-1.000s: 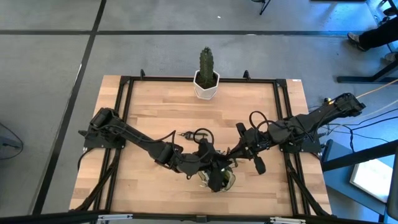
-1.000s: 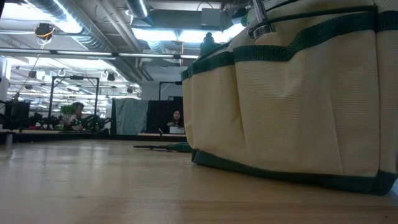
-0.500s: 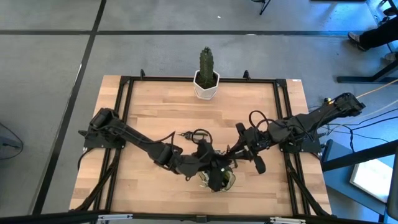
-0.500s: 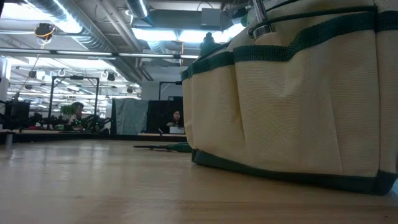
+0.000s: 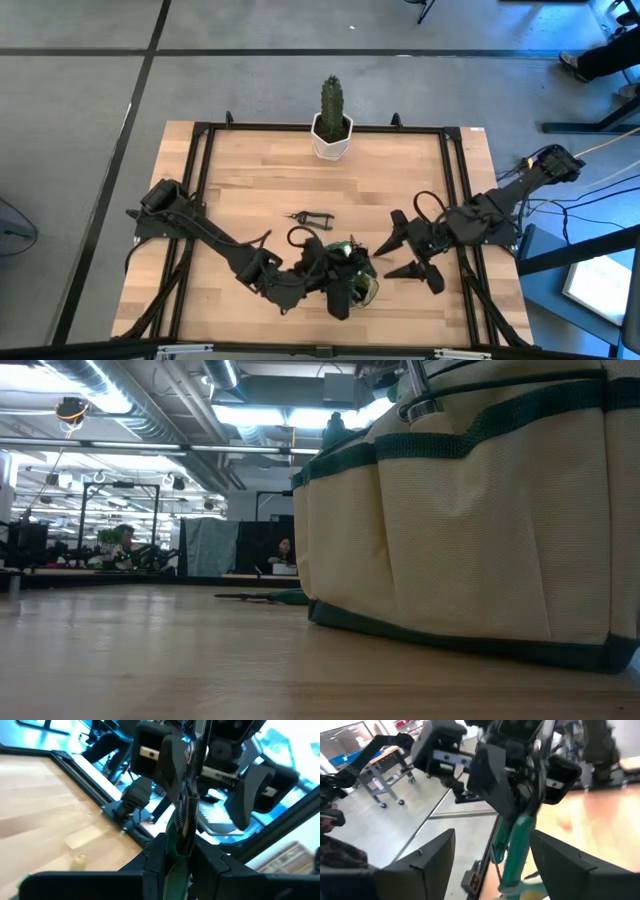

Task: Pick & Place Garden tools in Gardening bag
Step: Put the shear scissors into the gardening bag

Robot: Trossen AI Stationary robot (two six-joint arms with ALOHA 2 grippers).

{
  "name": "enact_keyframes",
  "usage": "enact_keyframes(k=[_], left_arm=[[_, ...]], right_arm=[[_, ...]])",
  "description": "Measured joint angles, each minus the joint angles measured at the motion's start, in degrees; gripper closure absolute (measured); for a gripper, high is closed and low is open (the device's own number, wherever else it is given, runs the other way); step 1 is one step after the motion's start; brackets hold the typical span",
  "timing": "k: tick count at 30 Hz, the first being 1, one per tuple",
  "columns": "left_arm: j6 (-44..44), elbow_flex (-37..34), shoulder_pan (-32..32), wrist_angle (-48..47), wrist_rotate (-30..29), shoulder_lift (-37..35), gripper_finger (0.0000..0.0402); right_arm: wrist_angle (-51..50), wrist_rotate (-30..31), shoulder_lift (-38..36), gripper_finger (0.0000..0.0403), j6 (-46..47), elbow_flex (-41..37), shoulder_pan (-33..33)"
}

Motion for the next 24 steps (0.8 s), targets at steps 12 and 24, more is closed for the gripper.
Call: enact_keyframes(k=[12,24], left_arm=[[-1.12,23.72,-1.48,-13.43,4.06,16.20,0.0343],[-11.48,27.85,-9.11,-31.26,-4.62,16.18,0.0344]], right_arm=[[-8.41,4.20,0.22,0.0193,15.58,0.01,10.24],[-12.66,6.90,15.19,0.0395,34.32,-0.01,22.83]])
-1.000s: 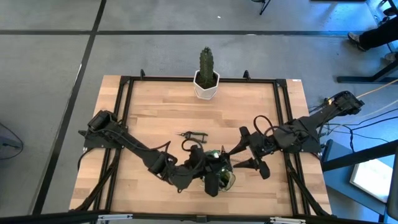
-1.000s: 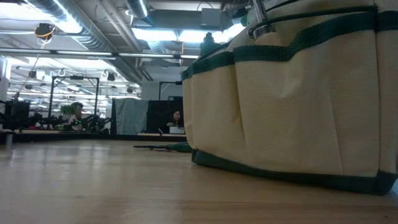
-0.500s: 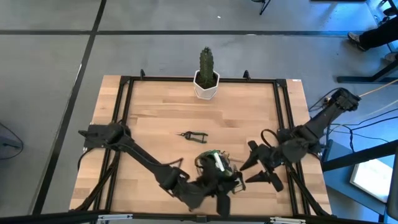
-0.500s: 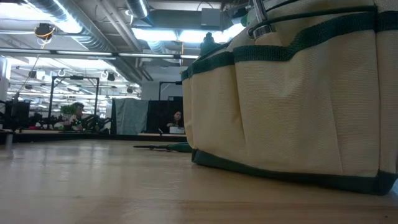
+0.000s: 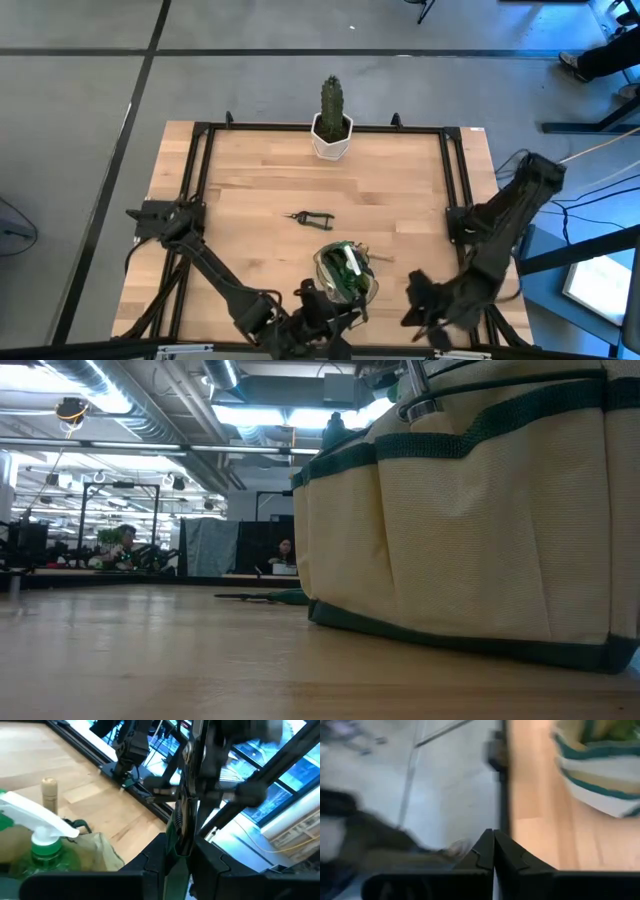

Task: Pick & Place Garden tools in Gardening bag
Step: Put the shear scissors into the gardening bag

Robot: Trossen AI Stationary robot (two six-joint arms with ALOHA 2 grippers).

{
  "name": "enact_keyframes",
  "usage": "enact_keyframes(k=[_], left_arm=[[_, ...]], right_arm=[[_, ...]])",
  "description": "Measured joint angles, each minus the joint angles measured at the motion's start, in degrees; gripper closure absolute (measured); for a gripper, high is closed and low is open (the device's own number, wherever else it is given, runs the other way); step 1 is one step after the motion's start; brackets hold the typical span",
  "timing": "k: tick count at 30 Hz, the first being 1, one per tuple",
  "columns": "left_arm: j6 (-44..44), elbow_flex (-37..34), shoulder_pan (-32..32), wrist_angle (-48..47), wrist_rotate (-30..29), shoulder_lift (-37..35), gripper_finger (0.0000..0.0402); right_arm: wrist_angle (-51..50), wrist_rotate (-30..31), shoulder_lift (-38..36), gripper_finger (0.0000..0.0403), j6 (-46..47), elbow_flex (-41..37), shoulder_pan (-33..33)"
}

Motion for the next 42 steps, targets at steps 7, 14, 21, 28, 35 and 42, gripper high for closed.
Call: enact_keyframes(k=[7,14,21,28,35,42], left_arm=[[-0.05,0.00,-1.74,-0.51,-1.30,0.00,0.0344],[-0.09,0.00,-2.81,-0.51,-1.36,0.00,0.0344],[-2.93,0.00,-4.45,-2.41,-2.13,0.00,0.0344],[-6.66,0.00,-5.63,-5.46,-4.14,0.00,0.0344],[-10.14,0.00,-6.14,-11.07,-6.14,0.00,0.0344],[-10.49,-0.02,-5.28,-16.41,-4.88,0.00,0.0344]], right_arm=[[6.17,3.92,14.54,0.0400,6.42,0.00,-1.38],[10.03,7.30,21.22,0.0401,8.84,-0.04,-4.21],[6.16,13.19,21.32,0.0402,10.24,-0.05,-7.97],[14.99,12.35,21.48,0.0402,2.39,-0.05,-12.98],[20.00,8.79,21.48,0.0403,-2.85,-0.05,-17.23],[20.77,-2.69,21.44,0.0403,-0.72,-0.05,-13.60]])
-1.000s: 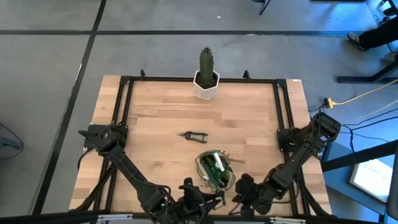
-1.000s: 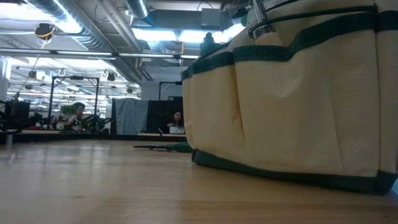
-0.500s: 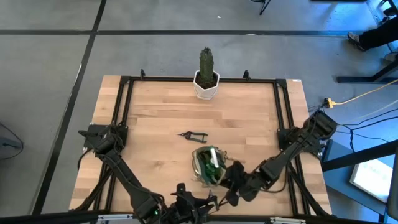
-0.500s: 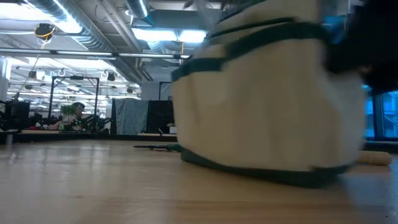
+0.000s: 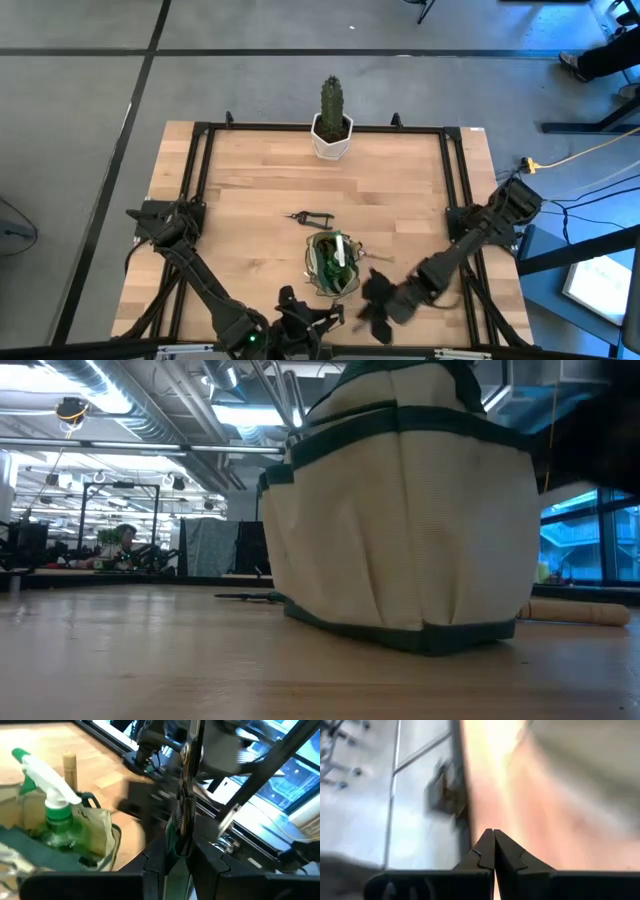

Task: Pick & Place Garden tools in Gardening bag
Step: Put the shear scissors into the gardening bag

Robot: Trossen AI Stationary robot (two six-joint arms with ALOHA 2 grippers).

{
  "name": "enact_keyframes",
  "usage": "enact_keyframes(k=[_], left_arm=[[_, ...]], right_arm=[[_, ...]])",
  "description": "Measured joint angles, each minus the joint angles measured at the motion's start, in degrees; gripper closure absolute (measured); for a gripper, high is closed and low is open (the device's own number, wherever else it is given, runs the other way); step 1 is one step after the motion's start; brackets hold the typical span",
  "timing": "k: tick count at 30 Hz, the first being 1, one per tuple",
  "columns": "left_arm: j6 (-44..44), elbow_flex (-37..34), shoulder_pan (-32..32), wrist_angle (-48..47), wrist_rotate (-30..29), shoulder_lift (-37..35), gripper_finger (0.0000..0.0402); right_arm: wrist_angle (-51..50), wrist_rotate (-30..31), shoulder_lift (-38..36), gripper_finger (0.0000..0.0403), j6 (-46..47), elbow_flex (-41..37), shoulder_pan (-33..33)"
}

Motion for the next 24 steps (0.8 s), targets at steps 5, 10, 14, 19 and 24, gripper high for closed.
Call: enact_keyframes(k=[5,10,14,19,24], left_arm=[[1.52,0.00,1.27,0.04,-1.27,0.02,0.0344],[5.40,0.02,3.74,4.38,-0.10,3.62,0.0344],[9.31,-0.04,5.20,12.87,-1.89,7.58,0.0344],[10.10,-0.04,5.36,12.46,-6.72,8.41,0.0344],[11.86,-0.04,6.78,10.69,-6.36,8.48,0.0344]], right_arm=[[-0.55,3.95,-2.13,0.0403,7.44,0.02,8.56],[-6.18,14.20,-4.16,0.0403,16.25,0.02,15.57],[-7.66,15.21,-4.29,0.0403,19.17,0.02,17.61],[-6.77,14.99,-4.29,0.0403,20.06,0.02,18.19],[-6.13,15.27,-4.29,0.0403,19.33,0.02,18.18]])
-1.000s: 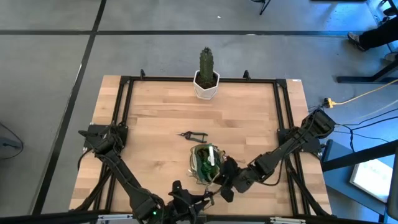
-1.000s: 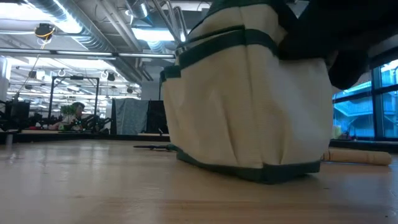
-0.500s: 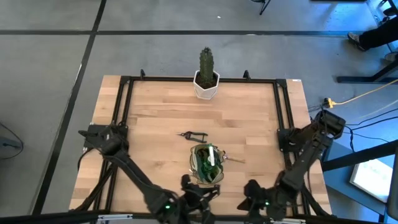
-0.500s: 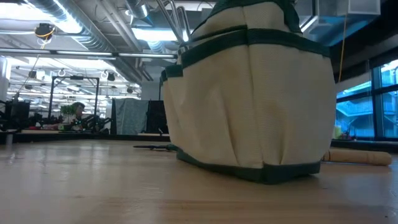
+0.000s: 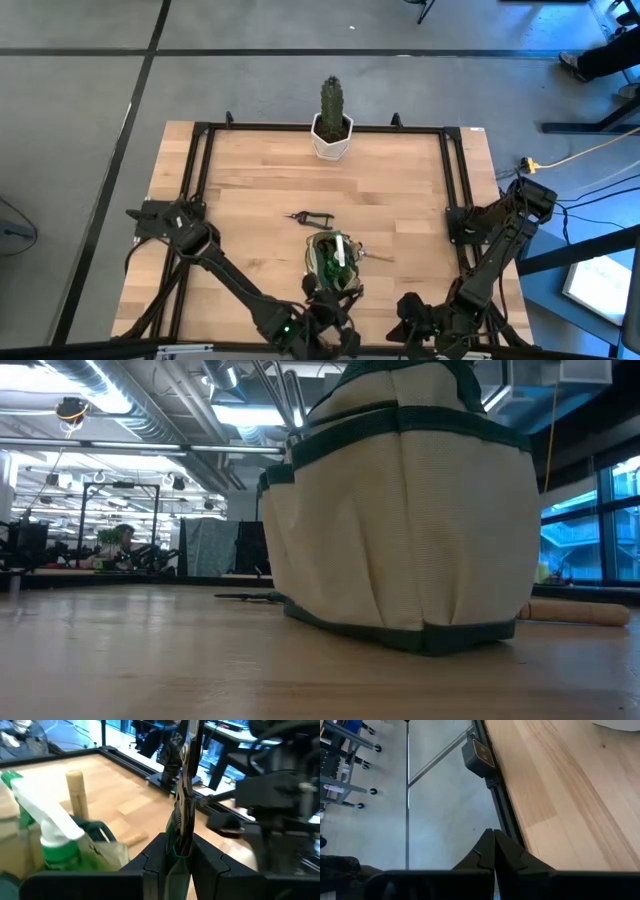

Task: Pick & Place Garden tools in Gardening bag
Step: Put the shear scissors into the gardening bag

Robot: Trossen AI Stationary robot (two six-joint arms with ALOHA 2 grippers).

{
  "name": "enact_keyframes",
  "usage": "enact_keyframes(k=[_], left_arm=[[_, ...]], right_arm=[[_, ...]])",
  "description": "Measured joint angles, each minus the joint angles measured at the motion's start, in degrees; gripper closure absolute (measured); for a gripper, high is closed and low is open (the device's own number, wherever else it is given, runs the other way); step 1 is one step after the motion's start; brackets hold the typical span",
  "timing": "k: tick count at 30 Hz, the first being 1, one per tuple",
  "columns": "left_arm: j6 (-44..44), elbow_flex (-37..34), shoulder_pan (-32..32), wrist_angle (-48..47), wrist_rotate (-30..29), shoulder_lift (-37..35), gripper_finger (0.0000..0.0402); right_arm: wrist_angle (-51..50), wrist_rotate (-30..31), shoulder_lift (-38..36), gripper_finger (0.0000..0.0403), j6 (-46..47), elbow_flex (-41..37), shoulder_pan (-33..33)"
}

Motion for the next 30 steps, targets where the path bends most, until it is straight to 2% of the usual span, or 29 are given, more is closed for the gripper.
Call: enact_keyframes(k=[8,18,30], left_arm=[[-1.56,0.00,2.12,-5.78,1.79,0.00,0.0344],[-21.11,0.00,0.27,-22.66,0.33,0.00,0.0344],[-22.16,-1.29,0.40,-20.68,0.81,0.00,0.0344]], right_arm=[[0.60,0.19,0.00,0.0403,-1.07,0.00,-0.02],[1.20,1.20,0.00,0.0403,-1.27,0.00,-0.02],[2.24,4.39,0.00,0.0403,-2.26,0.00,-0.13]])
